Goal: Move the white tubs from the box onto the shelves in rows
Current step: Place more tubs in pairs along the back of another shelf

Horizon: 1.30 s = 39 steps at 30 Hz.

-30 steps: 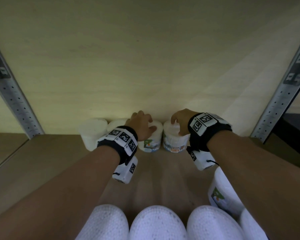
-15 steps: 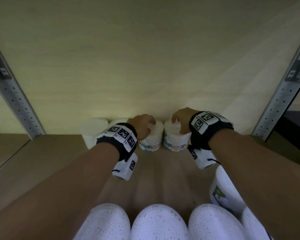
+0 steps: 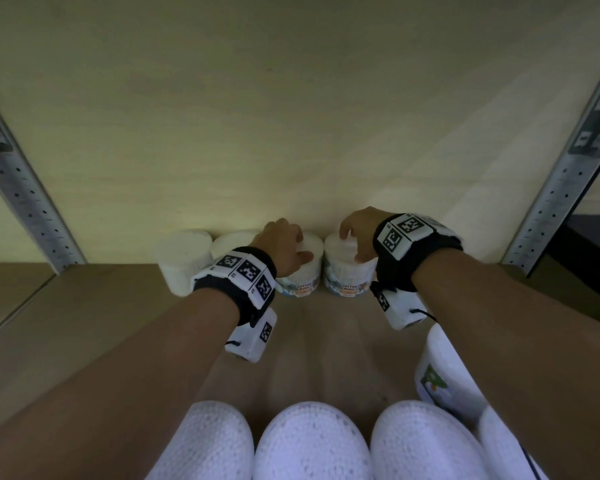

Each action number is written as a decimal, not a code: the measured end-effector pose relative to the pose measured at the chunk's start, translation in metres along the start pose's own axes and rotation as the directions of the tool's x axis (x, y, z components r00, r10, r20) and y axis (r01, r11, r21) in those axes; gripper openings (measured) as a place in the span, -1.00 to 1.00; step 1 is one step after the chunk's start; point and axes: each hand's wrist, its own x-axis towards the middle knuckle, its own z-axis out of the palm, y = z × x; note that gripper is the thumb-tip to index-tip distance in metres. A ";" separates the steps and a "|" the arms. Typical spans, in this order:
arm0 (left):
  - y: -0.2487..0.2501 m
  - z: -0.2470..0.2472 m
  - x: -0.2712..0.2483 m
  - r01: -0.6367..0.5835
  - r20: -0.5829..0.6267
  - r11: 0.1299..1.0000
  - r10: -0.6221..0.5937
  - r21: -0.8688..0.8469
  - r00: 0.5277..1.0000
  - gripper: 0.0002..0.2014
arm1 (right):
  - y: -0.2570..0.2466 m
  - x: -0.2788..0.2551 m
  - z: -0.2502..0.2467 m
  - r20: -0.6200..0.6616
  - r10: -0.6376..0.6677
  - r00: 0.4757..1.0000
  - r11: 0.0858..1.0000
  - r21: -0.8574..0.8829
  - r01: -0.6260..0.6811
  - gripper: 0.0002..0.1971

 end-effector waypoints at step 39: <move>0.049 -0.033 -0.104 -0.255 0.381 0.944 0.161 0.208 0.910 -0.43 | -0.047 -0.146 -0.011 0.209 -0.073 0.975 0.994 -0.060 0.087 -0.50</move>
